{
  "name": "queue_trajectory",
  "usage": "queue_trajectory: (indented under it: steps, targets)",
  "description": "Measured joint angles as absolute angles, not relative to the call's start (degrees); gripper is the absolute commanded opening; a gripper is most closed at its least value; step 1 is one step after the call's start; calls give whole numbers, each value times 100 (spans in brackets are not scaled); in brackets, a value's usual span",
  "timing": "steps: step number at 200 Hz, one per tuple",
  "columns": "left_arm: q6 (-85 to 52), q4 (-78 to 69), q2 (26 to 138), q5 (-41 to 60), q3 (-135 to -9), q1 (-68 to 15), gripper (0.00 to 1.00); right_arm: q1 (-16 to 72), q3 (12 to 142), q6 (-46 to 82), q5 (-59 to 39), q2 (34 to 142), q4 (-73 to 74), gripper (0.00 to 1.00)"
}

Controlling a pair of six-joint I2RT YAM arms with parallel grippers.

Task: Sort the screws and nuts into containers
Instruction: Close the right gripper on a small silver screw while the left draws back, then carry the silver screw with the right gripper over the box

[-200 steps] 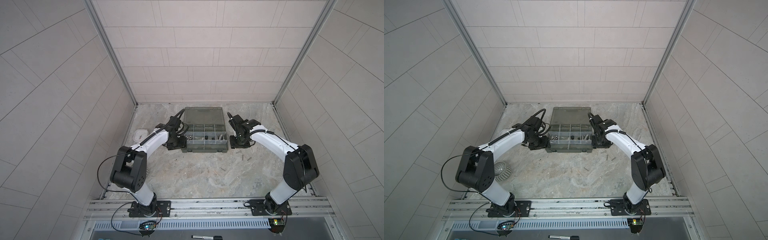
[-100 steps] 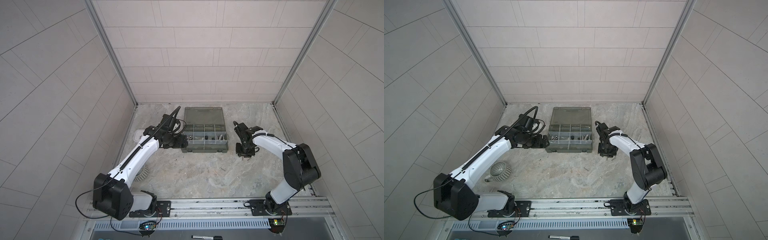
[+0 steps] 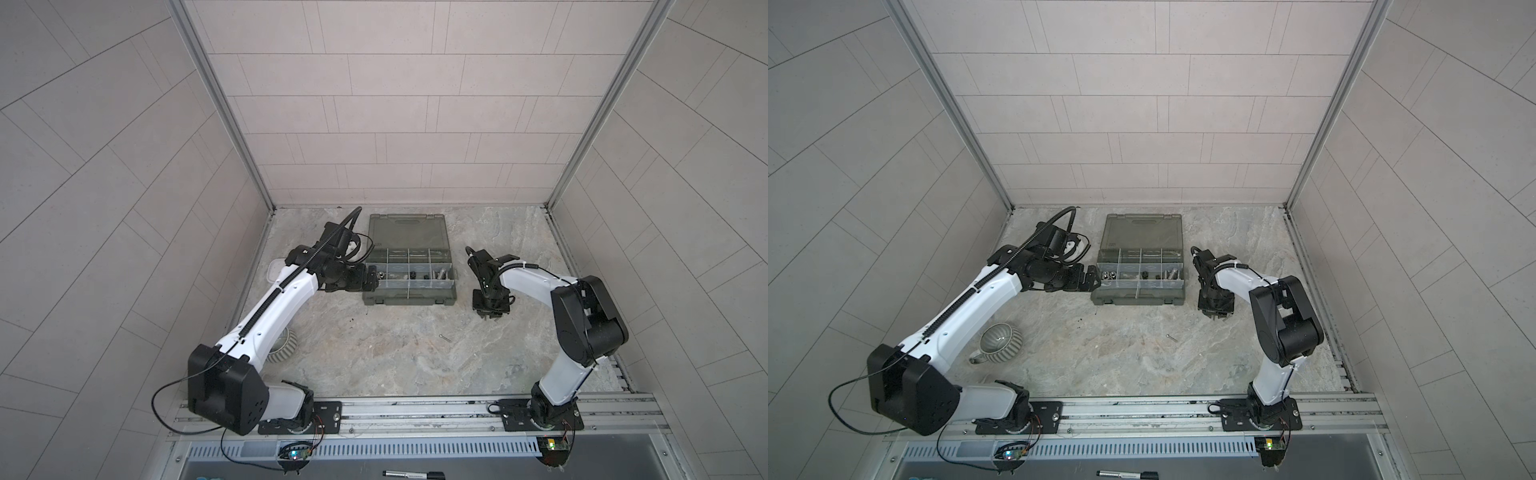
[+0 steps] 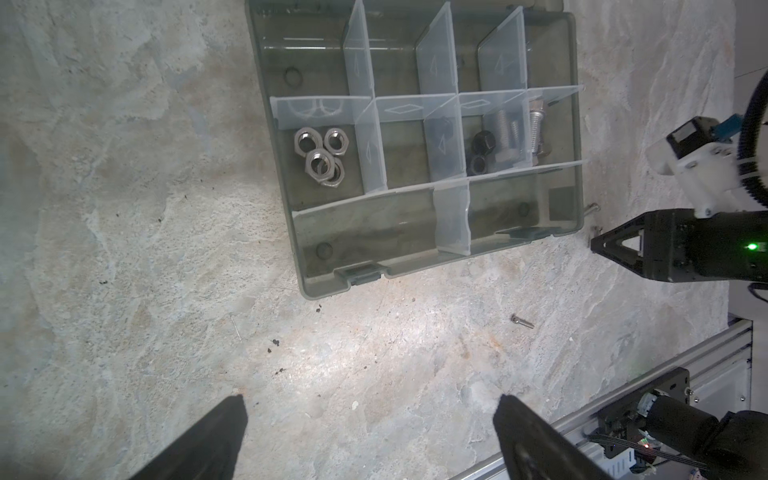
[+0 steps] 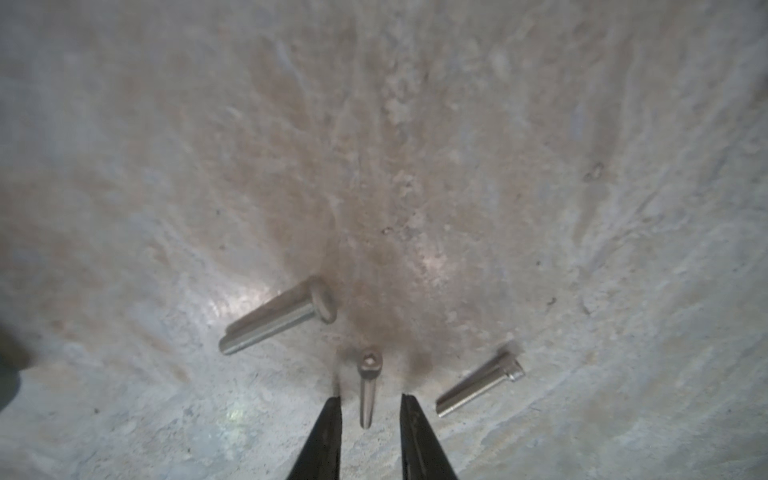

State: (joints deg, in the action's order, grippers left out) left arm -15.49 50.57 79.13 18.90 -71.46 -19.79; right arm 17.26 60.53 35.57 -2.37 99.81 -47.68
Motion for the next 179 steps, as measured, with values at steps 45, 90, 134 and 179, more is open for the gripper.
queue_trajectory:
  steps: [45,90,134,179]
  targets:
    - [-1404,5087,8436,1925,-7555,-1979,100,1695,6241,3527,-200,10158,-4753,20]
    - [-1291,5116,8696,1929,-7747,-1979,100,1680,6263,3529,-290,10189,-4727,18]
    - [-1210,5148,8820,1935,-7778,-1979,100,1584,6071,3601,-537,10055,-4515,15]
    - [-1197,5199,8831,1949,-7778,-1979,100,1564,5924,3634,-690,9926,-4318,0]
